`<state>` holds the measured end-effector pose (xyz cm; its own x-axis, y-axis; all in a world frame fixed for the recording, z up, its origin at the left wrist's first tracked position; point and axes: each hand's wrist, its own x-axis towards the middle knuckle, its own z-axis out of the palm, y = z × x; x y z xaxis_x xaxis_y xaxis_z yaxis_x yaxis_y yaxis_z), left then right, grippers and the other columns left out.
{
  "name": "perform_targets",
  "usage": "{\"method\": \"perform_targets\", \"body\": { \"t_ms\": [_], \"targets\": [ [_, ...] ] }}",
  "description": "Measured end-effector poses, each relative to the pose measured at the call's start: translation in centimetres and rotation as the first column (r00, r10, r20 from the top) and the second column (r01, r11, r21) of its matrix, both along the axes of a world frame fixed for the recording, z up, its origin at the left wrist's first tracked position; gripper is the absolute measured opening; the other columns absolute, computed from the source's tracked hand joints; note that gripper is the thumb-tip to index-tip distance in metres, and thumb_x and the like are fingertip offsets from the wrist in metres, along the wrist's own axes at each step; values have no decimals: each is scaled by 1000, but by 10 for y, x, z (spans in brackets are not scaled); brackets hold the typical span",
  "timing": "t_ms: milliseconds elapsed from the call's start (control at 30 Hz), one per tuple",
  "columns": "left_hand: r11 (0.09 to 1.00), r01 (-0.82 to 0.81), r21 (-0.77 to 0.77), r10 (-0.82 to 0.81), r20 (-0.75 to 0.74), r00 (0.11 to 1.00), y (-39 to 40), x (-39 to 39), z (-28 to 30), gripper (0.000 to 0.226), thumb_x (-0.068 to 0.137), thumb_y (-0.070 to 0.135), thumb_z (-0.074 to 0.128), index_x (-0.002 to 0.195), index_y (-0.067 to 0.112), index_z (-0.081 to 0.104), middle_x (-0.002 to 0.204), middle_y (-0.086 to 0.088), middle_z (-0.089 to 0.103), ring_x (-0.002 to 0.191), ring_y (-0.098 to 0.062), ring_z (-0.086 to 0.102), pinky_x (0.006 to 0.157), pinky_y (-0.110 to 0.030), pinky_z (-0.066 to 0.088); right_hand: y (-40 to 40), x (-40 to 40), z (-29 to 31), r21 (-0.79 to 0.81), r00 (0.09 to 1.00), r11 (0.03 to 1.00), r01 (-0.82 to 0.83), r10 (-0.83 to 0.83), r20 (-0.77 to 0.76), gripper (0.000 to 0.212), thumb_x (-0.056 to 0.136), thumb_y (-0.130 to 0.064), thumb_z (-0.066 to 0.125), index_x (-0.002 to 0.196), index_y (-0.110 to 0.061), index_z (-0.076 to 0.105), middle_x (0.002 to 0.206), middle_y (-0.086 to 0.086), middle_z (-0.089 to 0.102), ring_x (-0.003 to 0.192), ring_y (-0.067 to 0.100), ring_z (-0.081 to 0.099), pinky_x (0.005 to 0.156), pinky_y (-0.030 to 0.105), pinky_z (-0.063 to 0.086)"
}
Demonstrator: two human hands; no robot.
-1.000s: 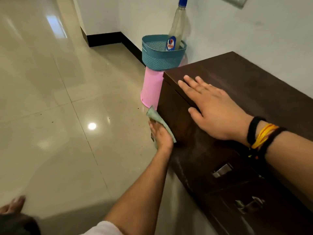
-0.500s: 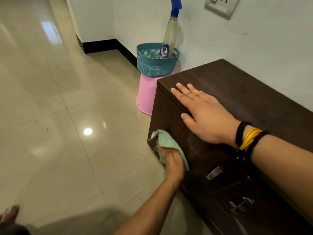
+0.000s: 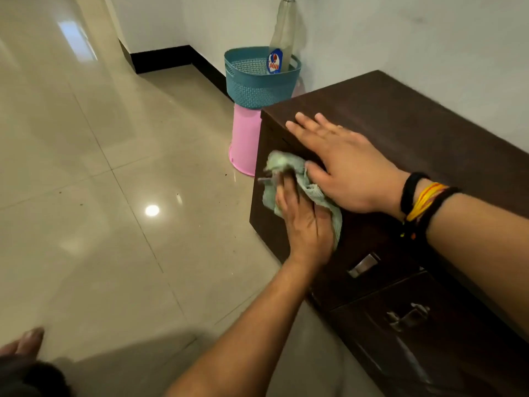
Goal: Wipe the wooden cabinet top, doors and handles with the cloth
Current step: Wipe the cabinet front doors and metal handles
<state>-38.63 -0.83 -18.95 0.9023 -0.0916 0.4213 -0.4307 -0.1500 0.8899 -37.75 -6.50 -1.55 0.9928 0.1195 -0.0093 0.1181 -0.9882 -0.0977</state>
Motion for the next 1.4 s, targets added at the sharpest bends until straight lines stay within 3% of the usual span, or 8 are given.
{"method": "perform_targets", "body": {
  "t_ms": [100,200,300,600,733,900,1267,1400],
  "targets": [
    [989,-48,-138,59,75,995,4,15,15,54,98,67,11,150,59,-2,167,-5,8,155,-35,7,126,-50,8,1,0,-2,24,1000,1000,12,-12,5,62,102,-31,38,159,-34,12,168,-7,9,154,16,5,125,40,10],
    [978,-124,-169,92,-185,978,1,13,-14,77,93,74,7,159,34,6,168,-8,9,156,-25,6,126,-51,6,-1,0,-1,2,1000,1000,4,-4,-8,70,99,-29,45,159,-34,9,168,-8,6,154,15,3,125,40,9],
    [936,-254,-244,66,-586,808,2,11,-38,100,81,81,6,159,18,15,167,-5,16,155,-22,11,126,-44,9,-1,0,-1,-6,1000,1000,11,-11,-7,75,97,-28,49,159,-35,8,168,-9,5,155,16,3,125,39,9],
    [975,-164,-149,-72,-913,402,-3,-76,-130,60,103,59,17,156,31,16,163,0,25,151,-23,24,124,-37,17,0,0,1,-5,999,1000,20,-20,-28,76,98,-29,51,159,-38,5,168,-12,3,154,13,1,125,40,9],
    [971,134,-199,-228,-590,774,-1,-144,-123,53,103,43,33,154,40,16,163,2,24,152,-10,21,124,-25,16,0,-1,1,-1,1000,1000,23,-23,-18,75,99,-28,50,159,-37,6,168,-11,4,154,13,1,121,35,5],
    [984,-11,-176,-69,-446,893,2,-52,-77,64,102,35,26,155,3,15,163,21,15,147,13,10,119,-9,7,-1,-1,-1,-1,1000,1000,6,-6,2,75,98,-27,49,159,-36,7,168,-10,5,154,14,2,124,36,7],
    [938,-274,-213,33,-730,682,3,2,-45,61,104,41,18,158,12,14,167,-8,16,155,-24,13,126,-35,5,-2,0,-1,15,1000,1000,12,-12,0,70,100,-30,46,159,-37,8,168,-11,4,154,13,1,123,36,6],
    [980,-92,-174,3,-452,892,-1,-32,-28,70,95,47,19,159,21,6,168,-8,9,156,-20,4,127,-39,5,-1,0,0,16,1000,1000,10,-10,-20,69,101,-31,45,158,-39,7,168,-12,4,154,12,1,123,38,6]
  ]
}}
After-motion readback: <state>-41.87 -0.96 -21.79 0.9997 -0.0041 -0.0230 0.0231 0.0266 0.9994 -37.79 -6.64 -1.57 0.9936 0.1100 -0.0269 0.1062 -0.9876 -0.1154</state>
